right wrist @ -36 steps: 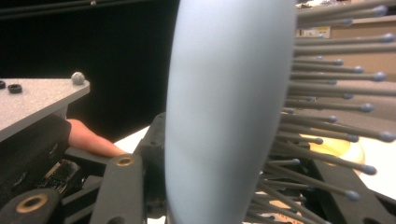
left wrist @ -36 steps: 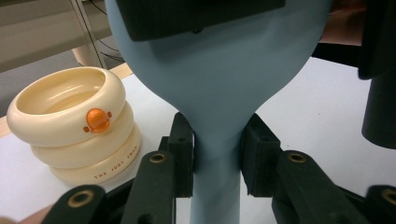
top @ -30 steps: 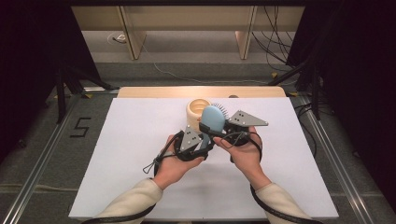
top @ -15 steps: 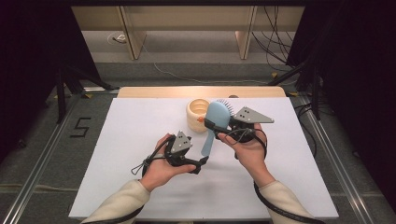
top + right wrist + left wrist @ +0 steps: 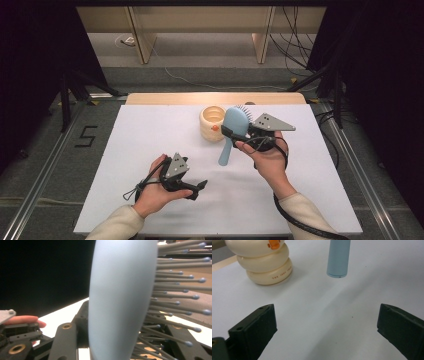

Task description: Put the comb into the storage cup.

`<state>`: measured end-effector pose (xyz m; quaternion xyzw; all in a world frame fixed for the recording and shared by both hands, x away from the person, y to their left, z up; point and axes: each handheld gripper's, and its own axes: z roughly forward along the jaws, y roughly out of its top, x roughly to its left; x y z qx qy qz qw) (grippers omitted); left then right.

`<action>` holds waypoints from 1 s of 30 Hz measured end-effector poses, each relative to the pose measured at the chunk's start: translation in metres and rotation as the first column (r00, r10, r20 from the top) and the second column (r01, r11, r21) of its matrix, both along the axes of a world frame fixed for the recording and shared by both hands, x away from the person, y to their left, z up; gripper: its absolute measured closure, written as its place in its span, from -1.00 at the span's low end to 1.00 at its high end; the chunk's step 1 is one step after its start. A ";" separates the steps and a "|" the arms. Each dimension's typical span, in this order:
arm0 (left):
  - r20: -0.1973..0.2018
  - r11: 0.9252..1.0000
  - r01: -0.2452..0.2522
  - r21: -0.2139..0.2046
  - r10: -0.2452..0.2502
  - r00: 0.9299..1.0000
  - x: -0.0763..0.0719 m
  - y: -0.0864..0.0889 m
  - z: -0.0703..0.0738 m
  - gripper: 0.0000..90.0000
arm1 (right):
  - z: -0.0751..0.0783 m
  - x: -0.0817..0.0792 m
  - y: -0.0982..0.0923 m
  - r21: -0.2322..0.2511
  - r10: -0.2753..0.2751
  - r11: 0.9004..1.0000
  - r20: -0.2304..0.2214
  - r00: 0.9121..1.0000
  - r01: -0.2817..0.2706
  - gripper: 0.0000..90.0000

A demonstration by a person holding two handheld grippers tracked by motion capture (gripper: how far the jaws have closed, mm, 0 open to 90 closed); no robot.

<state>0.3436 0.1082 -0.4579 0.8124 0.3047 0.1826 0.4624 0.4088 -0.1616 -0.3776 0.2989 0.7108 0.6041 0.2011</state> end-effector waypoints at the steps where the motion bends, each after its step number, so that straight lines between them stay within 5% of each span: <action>1: 0.007 1.000 -0.004 -0.007 0.004 1.000 -0.001 0.003 0.000 -0.96 | 0.000 0.000 0.000 -0.001 -0.001 1.000 0.002 1.000 0.001 0.14; 30: 0.042 0.994 -0.091 -0.059 0.094 0.995 -0.013 0.060 -0.005 -0.93 | 0.006 0.004 -0.010 0.010 -0.030 1.000 0.016 0.999 0.030 0.14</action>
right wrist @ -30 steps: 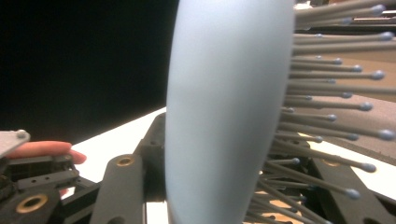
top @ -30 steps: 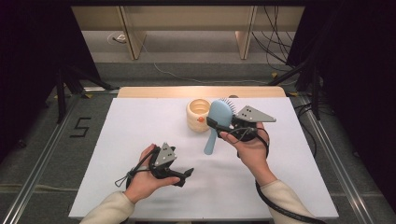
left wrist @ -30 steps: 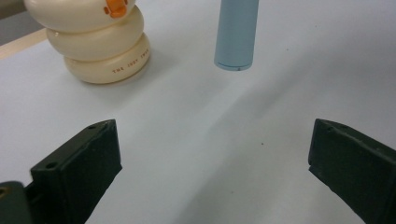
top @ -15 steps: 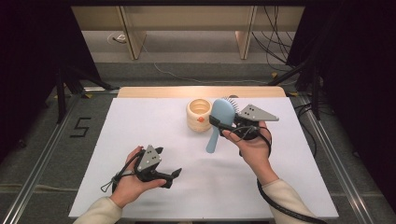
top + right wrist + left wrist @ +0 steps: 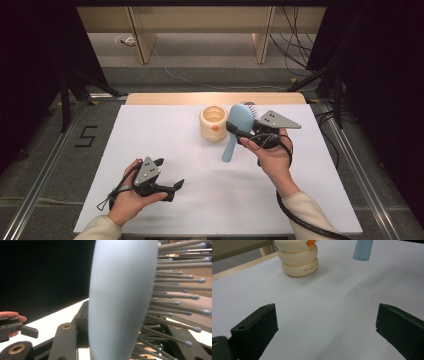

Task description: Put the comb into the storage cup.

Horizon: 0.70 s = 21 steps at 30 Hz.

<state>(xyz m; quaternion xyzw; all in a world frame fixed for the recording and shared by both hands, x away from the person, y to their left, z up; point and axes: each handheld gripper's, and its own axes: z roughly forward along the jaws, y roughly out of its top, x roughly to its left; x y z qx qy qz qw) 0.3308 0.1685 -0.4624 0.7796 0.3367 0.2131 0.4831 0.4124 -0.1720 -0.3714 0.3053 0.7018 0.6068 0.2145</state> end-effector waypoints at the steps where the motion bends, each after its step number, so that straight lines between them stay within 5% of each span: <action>1: -0.004 1.000 -0.002 -0.004 0.002 1.000 0.000 0.001 0.000 -0.92 | 0.001 0.001 -0.001 0.000 -0.004 1.000 0.003 1.000 0.004 0.14; 21: 0.000 1.000 0.004 -0.026 -0.004 1.000 0.003 -0.003 0.000 -0.90 | 0.009 0.018 -0.002 0.021 -0.043 0.999 0.017 0.999 0.043 0.14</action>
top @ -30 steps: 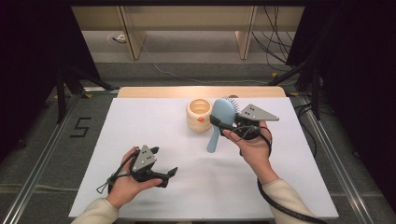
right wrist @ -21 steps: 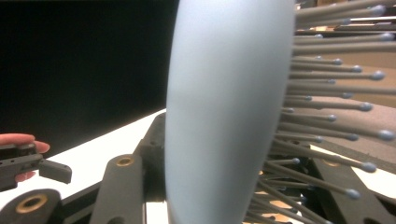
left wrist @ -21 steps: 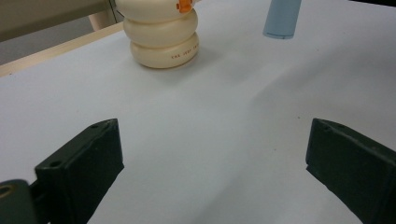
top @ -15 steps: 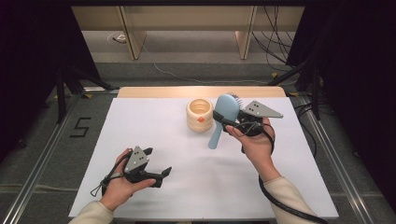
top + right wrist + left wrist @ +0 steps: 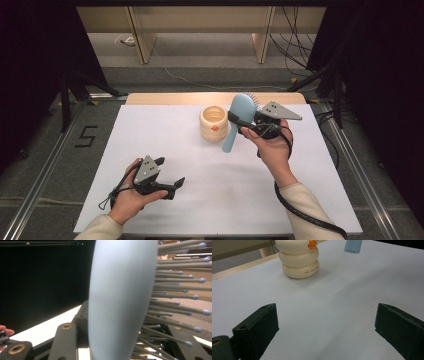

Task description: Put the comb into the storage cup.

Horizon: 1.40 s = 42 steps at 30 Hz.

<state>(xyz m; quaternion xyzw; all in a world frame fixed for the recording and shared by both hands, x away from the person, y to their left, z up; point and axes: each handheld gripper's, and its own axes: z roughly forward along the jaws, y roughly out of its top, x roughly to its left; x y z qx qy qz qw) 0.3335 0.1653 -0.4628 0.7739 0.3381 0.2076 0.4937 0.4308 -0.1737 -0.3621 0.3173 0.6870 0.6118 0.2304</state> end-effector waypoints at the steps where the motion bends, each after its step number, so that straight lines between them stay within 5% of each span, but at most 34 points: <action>1: 0.000 1.000 0.001 0.001 -0.001 1.000 0.000 0.000 0.000 -0.90 | 0.000 0.000 0.000 0.001 -0.001 1.000 0.003 1.000 0.001 0.14; 42: -0.007 1.000 -0.026 -0.010 0.026 1.000 0.003 0.005 -0.003 -0.88 | 0.005 0.018 -0.014 0.018 -0.063 0.998 -0.013 0.998 0.063 0.14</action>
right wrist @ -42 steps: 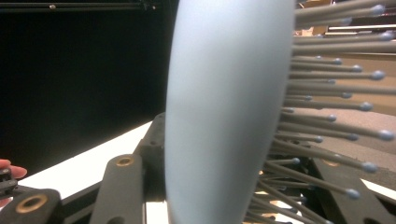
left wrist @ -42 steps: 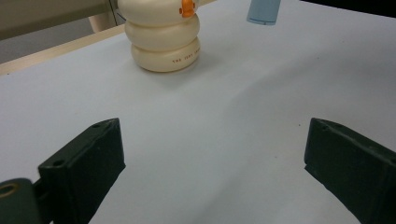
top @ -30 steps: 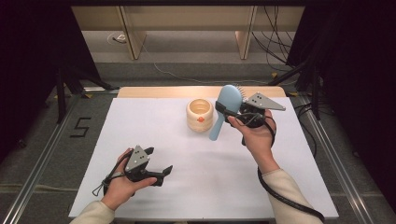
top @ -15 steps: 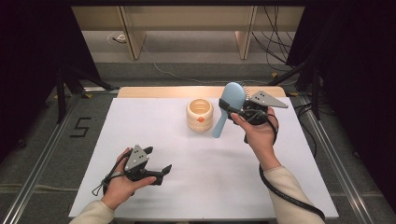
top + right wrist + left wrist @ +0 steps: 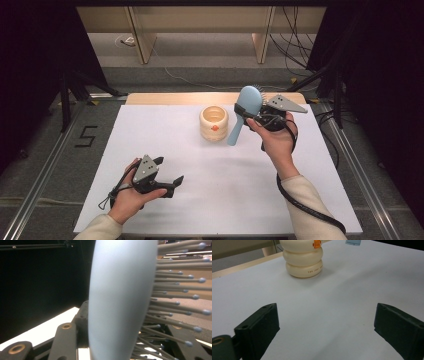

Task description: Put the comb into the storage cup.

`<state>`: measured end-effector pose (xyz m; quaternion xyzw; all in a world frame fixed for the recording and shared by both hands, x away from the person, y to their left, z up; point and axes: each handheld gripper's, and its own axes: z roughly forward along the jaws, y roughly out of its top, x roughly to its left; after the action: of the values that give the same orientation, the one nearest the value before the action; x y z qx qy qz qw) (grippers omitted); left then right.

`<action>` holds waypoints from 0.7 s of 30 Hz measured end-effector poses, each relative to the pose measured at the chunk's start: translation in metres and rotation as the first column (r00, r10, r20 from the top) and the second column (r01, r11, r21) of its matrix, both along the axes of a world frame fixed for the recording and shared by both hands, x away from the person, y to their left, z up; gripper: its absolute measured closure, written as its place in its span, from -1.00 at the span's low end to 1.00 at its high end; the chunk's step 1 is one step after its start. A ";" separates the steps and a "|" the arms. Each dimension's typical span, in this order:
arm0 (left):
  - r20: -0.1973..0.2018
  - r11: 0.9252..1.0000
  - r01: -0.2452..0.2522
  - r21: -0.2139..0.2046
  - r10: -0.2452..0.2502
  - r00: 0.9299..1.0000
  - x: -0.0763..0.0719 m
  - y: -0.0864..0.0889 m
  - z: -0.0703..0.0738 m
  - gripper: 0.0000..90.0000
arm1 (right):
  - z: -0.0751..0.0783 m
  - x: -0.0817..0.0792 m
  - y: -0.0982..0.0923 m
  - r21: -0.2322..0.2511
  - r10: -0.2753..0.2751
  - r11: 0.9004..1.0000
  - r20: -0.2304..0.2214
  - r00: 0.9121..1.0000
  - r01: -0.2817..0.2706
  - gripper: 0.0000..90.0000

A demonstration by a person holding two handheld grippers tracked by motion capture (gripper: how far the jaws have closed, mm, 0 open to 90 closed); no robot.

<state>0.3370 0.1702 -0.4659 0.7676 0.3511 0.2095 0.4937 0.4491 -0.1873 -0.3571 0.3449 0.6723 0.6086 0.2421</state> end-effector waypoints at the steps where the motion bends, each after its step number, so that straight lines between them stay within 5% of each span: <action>1: 0.000 1.000 0.000 0.001 0.000 1.000 0.000 0.000 0.000 -0.88 | 0.001 0.000 0.001 -0.003 0.000 1.000 -0.003 1.000 0.000 0.14; 21: -0.003 1.000 -0.017 0.001 0.017 1.000 0.001 0.000 0.000 -0.87 | 0.006 0.015 0.015 -0.021 -0.003 1.000 -0.010 1.000 0.003 0.13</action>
<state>0.3375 0.1705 -0.4659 0.7653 0.3582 0.2126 0.4907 0.4640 -0.1724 -0.3510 0.3463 0.6793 0.5995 0.2435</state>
